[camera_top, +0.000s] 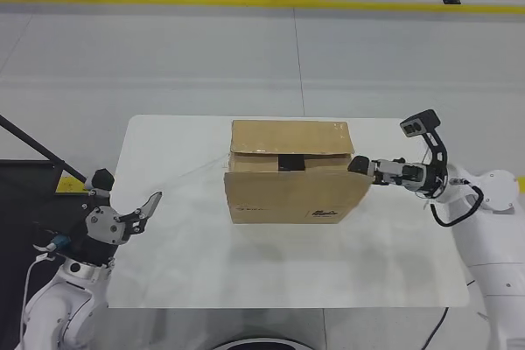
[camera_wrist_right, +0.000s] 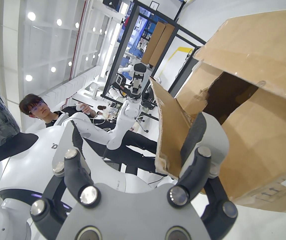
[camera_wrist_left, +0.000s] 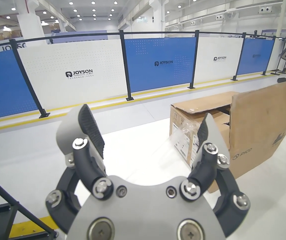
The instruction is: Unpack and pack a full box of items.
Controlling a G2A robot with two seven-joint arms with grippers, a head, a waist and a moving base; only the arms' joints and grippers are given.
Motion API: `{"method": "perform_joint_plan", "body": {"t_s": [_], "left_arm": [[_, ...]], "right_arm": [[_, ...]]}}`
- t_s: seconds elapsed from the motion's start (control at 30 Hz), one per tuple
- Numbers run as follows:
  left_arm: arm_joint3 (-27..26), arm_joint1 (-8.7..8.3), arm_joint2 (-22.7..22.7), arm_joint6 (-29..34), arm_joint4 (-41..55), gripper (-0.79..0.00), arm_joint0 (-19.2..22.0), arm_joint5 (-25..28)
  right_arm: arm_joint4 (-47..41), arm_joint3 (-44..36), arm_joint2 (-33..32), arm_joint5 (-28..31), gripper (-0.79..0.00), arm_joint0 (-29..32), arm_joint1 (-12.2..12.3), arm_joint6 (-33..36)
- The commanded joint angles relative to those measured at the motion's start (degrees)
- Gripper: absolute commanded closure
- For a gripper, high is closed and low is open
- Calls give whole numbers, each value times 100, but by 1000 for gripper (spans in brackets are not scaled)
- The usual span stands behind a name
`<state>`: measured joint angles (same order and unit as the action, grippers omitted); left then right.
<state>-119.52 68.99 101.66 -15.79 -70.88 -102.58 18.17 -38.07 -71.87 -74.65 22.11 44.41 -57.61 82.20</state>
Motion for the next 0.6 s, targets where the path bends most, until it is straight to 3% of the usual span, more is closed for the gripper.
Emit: {"method": "perform_joint_plan", "body": {"t_s": [0.0, 0.27, 0.57], "left_arm": [[16, -5, -132, 92, -154, -785, 83, 85], [256, -23, -765, 484, -772, -785, 555, 403], [744, -44, -1398, 969, -1347, -785, 1083, 824]], "right_arm": [[98, -151, 0, -38, -785, 116, 56, 38], [663, -801, 344, -25, -785, 571, 313, 26], [1035, -1071, 898, 522, -785, 743, 686, -521]]}}
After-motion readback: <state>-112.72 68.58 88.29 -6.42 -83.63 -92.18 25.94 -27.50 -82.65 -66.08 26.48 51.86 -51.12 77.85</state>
